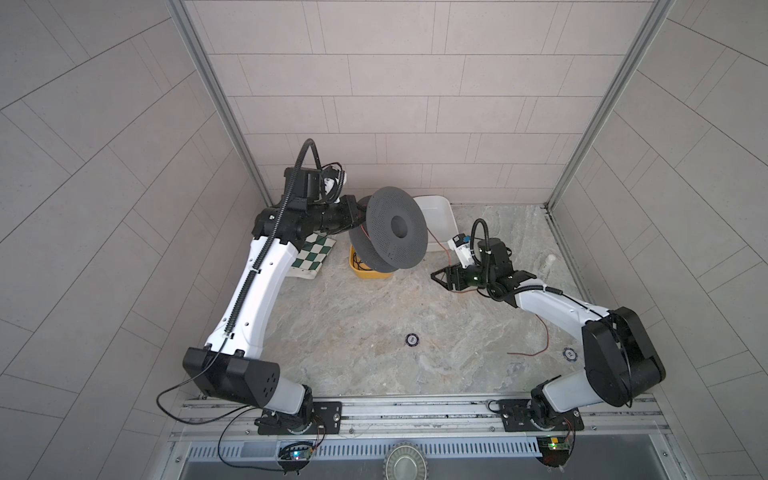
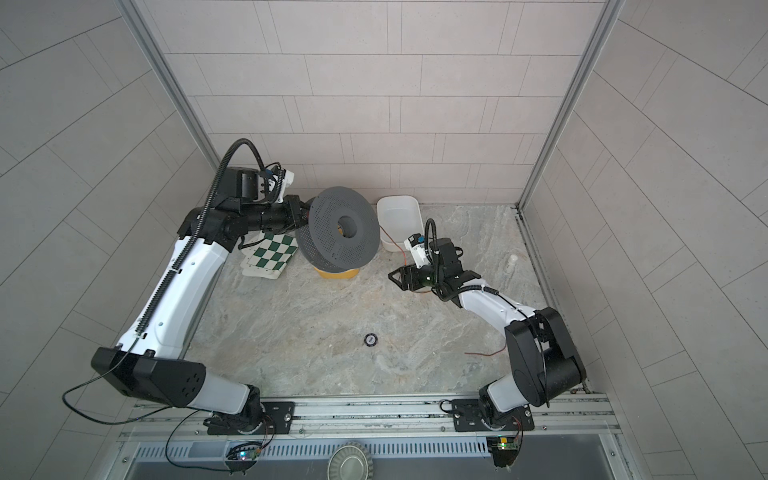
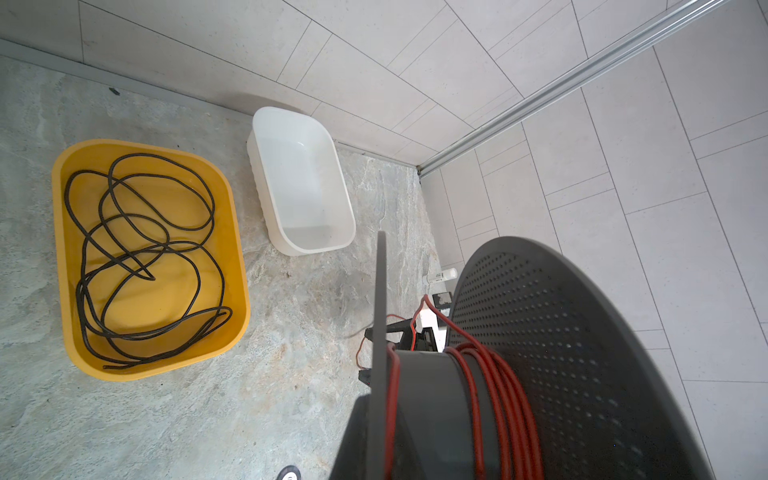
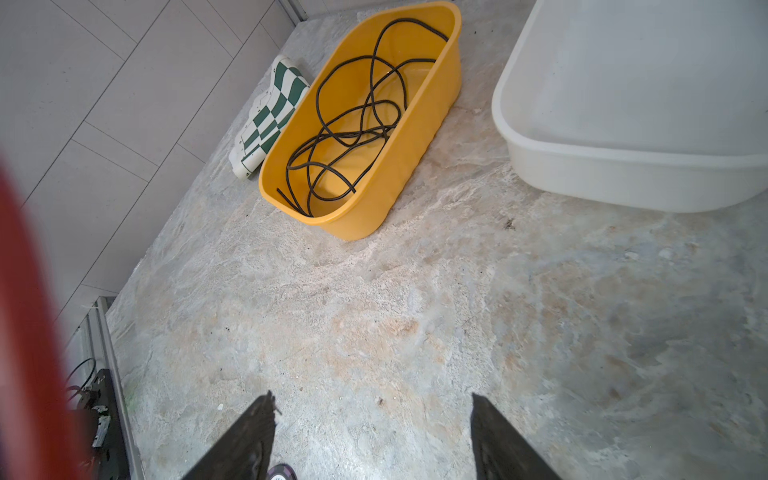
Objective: Wrap the cables
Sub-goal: 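Slide the right gripper along the red cable away from the spool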
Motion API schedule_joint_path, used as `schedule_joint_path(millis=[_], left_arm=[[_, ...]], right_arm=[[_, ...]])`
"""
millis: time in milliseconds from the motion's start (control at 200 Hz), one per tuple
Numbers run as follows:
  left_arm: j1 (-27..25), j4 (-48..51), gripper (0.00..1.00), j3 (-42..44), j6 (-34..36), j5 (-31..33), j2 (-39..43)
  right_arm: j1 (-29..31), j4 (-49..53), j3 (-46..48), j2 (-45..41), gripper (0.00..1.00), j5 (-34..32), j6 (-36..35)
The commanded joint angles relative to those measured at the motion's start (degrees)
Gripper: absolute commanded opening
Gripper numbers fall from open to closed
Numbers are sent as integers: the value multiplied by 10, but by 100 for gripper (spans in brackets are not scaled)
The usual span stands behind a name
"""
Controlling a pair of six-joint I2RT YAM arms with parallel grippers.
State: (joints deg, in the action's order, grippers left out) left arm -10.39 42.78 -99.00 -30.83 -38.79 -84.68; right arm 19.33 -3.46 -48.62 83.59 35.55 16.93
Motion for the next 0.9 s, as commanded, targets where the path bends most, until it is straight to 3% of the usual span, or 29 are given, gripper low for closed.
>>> schedule_joint_path(millis=[0, 215, 455, 896], left_arm=[[4, -47, 0, -4, -18, -19, 24], [7, -54, 0, 2, -24, -20, 31], [11, -58, 0, 1, -29, -27, 33], [14, -72, 0, 0, -47, -36, 33]], right_arm=[[-2, -32, 14, -30, 73, 0, 3], [-3, -60, 43, -66, 71, -47, 0], [-2, -95, 75, -88, 65, -53, -4], [8, -136, 66, -19, 47, -53, -35]])
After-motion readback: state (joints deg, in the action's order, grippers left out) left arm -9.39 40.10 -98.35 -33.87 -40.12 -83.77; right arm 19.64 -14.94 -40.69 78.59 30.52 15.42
